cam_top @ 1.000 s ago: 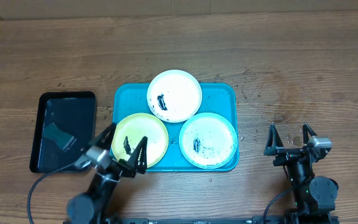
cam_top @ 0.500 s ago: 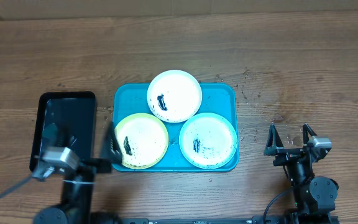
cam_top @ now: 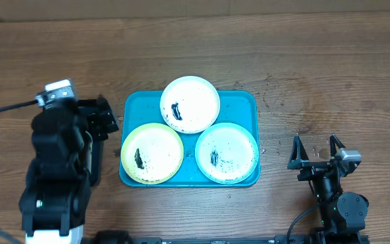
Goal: Clean dirty plates on tray and stack at the side
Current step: 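Move the left gripper into the black basin and grasp the green sponge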
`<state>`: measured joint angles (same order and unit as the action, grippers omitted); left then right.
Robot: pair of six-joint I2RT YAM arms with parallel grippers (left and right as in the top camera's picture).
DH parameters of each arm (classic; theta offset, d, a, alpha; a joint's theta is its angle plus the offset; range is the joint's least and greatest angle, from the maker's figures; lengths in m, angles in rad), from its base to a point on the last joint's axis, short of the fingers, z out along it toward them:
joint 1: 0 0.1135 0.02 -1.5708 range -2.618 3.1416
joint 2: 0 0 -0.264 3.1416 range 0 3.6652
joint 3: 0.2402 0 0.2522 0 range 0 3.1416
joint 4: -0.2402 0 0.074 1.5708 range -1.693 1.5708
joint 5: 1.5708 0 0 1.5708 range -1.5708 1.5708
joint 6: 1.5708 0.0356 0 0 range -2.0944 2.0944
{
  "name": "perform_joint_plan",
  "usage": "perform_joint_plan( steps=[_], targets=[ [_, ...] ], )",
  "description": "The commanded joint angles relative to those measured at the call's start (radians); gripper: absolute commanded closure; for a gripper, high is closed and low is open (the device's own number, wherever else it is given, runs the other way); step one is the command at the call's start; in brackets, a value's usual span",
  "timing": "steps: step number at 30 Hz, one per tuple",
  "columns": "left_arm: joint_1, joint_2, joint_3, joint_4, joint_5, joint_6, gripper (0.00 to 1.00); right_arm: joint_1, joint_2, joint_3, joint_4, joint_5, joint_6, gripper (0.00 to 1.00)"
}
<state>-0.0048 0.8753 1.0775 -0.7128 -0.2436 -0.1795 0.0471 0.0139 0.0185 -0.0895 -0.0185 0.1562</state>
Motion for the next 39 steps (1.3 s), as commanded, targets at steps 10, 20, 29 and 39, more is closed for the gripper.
perform_joint_plan(
  steps=[10,20,29,39],
  targets=[
    [0.401,0.343,0.219,-0.285,0.232,-0.095,0.00,-0.003,-0.011,-0.010,0.006,0.010,-0.008,0.00],
    [0.605,0.631,0.206,-0.329,0.319,-0.264,0.00,-0.003,-0.011,-0.010,0.006,0.010,-0.008,0.00],
    [0.639,0.873,0.206,-0.337,0.376,-0.262,0.00,-0.003,-0.011,-0.010,0.006,0.010,-0.008,0.00],
    [0.639,1.049,0.206,-0.307,0.393,-0.246,0.00,-0.003,-0.011,-0.010,0.006,0.010,-0.008,0.00]
  ],
)
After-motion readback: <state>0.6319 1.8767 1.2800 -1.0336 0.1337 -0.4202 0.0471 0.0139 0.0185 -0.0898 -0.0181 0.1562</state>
